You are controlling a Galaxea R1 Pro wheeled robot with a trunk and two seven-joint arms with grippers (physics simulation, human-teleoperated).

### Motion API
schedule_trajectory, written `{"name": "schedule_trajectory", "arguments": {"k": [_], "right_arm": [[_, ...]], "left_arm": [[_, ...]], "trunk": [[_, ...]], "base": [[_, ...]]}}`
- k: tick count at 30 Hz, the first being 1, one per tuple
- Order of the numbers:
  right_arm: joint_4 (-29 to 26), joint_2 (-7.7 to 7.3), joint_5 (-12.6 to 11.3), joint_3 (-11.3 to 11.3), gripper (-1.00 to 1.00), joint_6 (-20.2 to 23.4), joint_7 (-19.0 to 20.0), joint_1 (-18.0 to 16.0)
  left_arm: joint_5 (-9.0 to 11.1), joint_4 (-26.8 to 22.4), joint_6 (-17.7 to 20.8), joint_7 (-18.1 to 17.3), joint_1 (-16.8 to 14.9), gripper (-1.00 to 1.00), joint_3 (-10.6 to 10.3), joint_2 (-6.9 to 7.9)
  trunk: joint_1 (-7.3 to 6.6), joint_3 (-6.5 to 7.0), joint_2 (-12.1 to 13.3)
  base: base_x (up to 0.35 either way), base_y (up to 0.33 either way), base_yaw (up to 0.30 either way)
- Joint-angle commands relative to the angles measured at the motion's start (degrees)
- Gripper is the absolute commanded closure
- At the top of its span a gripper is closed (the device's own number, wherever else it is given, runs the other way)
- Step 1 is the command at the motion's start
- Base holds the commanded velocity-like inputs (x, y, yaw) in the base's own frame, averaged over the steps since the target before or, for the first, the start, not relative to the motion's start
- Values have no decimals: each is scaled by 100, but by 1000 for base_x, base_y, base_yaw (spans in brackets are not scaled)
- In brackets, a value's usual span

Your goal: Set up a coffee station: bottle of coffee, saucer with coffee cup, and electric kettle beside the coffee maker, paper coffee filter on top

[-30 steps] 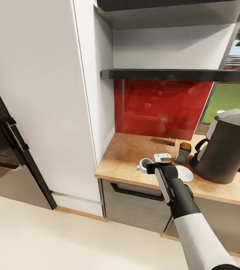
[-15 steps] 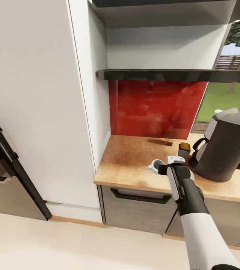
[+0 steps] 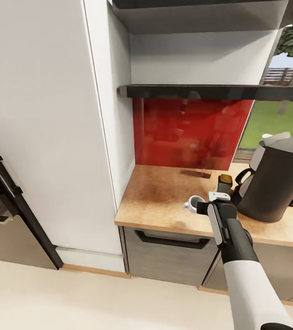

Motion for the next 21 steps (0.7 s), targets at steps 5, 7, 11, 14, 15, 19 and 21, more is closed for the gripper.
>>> {"name": "schedule_trajectory", "arguments": {"k": [5,7,11,14,15,19,21], "right_arm": [[27,8,-2,-9,100,19,5,-4],[81,8,-5,-9,100,18,6,-2],[195,14,-8,-9,100,19,1,-3],[345,20,-19,-9,100,19,5,-5],[397,22,-21,-9,100,17,5,-7],[482,29,-31,-9,100,16,6,-6],[498,29,-29,-9,100,15,6,-4]], "left_arm": [[-60,6,-7,-20,-3,-100,45,-29],[-63,8,-4,-20,0,-100,42,-27],[-64,8,-3,-20,-2,-100,32,-26],[-64,9,-3,-20,-7,-100,25,-25],[-64,9,-3,-20,-5,-100,25,-25],[-68,9,-3,-23,-8,-100,30,-30],[-71,9,-3,-32,-5,-100,31,-30]], "trunk": [[3,-12,-12],[3,-12,-12],[3,-12,-12],[3,-12,-12],[3,-12,-12],[3,-12,-12],[3,-12,-12]], "base": [[0,0,0],[0,0,0],[0,0,0],[0,0,0],[0,0,0],[0,0,-76],[0,0,-210]]}}
